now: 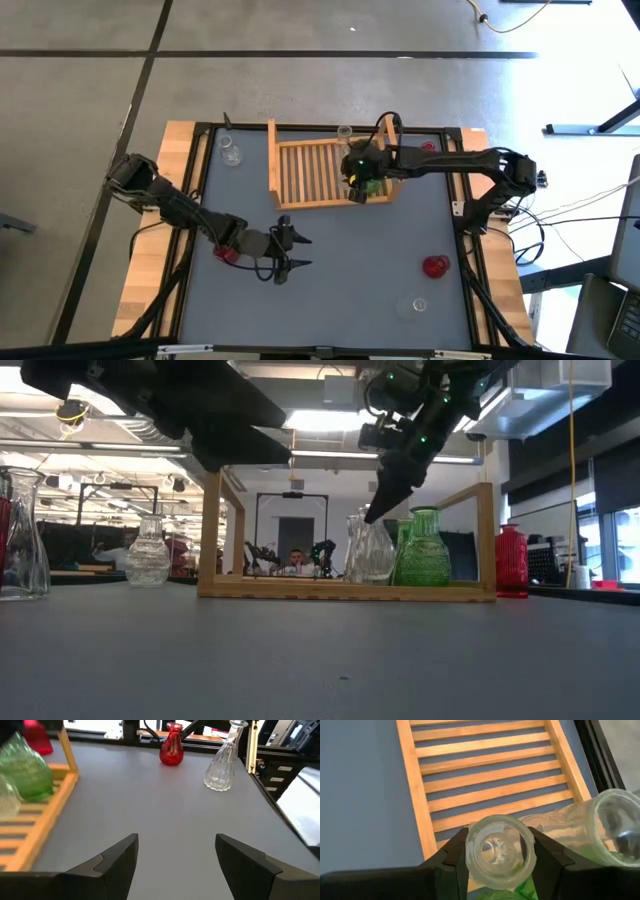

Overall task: Sort vases onto shelf
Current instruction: Put the transparent vase on the shelf aligned with the other transparent vase, then put the transparent vase on the shelf

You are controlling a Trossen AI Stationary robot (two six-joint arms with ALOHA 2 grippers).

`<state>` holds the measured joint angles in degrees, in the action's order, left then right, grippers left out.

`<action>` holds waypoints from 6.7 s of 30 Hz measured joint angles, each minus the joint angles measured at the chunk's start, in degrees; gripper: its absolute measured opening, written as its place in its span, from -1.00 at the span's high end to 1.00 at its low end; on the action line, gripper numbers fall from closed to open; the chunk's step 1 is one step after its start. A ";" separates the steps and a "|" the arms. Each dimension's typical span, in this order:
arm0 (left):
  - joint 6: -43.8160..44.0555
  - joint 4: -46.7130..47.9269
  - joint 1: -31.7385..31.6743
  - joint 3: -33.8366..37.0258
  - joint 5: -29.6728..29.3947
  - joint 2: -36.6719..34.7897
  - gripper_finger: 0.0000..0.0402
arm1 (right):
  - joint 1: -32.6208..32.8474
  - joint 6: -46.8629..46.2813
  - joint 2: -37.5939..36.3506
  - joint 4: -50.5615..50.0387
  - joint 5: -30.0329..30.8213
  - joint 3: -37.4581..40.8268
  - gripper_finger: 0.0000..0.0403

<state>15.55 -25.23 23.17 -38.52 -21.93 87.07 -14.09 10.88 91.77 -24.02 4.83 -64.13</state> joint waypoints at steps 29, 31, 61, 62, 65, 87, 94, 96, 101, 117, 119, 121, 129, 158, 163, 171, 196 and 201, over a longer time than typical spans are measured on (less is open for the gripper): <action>-3.67 -1.69 0.20 0.00 -0.04 -0.02 -0.29 | -0.18 1.01 0.42 4.97 -1.41 3.84 -0.05; -3.71 -2.78 0.20 0.00 -0.06 -0.02 -0.29 | -0.13 1.23 0.30 2.67 -1.43 2.59 -0.09; 9.66 64.94 -13.06 -23.43 -10.18 -14.21 -0.29 | 26.26 -1.53 -22.66 -3.66 4.03 -0.78 -0.10; 10.88 69.76 -14.32 -25.33 -11.61 -14.22 -0.29 | 27.41 -1.31 -22.98 -1.87 4.79 0.06 -0.10; 10.38 77.27 -17.84 -29.68 -13.32 -14.23 -0.29 | 30.18 0.97 -23.47 1.72 6.25 1.66 -0.10; 12.66 100.79 -52.53 -35.06 -8.67 -14.14 -0.30 | 33.20 2.28 -18.91 9.70 16.18 2.00 -0.10; 6.47 98.83 -58.78 -35.04 -8.76 -14.14 -0.45 | 33.20 2.93 -18.88 10.04 16.18 2.00 -0.10; 6.41 98.74 -58.81 -35.04 -8.99 -14.13 -0.46 | 33.18 3.09 -18.88 10.06 16.19 2.00 -0.10; 6.77 97.82 -59.86 -34.57 -11.34 -14.14 -0.46 | 33.20 3.12 -18.88 10.04 16.18 2.00 -0.10; 3.37 86.17 -74.76 -22.79 1.04 -14.07 -0.46 | 33.18 3.15 -18.69 9.04 16.16 1.98 -0.10; 2.93 84.92 -75.45 -21.71 2.21 -14.08 -0.46 | 33.18 3.35 -18.69 9.02 16.16 1.98 -0.10; 2.02 82.96 -75.97 -21.01 3.49 -14.23 -0.46 | 33.18 3.43 -18.69 9.04 16.16 1.98 -0.10; 1.75 81.89 -76.19 -20.90 5.02 -14.16 -0.46 | 33.18 3.54 -18.69 9.02 16.14 1.98 -0.10; 1.71 77.09 -77.16 -15.40 7.70 -15.82 -0.46 | 33.18 3.56 -18.69 9.35 16.14 1.93 -0.10; 0.27 75.39 -77.26 -13.36 7.61 -15.82 -0.46 | 33.18 3.56 -18.69 9.37 15.52 1.93 -0.10; -0.33 74.70 -77.24 -12.92 7.54 -15.82 -0.20 | 33.18 3.72 -18.69 9.46 15.53 1.93 -0.10; 0.36 94.91 -65.21 -35.88 1.21 -18.84 -0.11 | 33.13 5.39 -17.57 10.59 16.65 1.91 -0.10; 0.37 96.11 -61.85 -46.28 -0.82 -18.88 -0.11 | 32.81 5.27 -17.57 10.46 16.62 1.91 -0.10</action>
<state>15.92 70.88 -38.67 -84.80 -22.75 68.18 18.72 16.14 74.19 -13.56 21.45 -62.22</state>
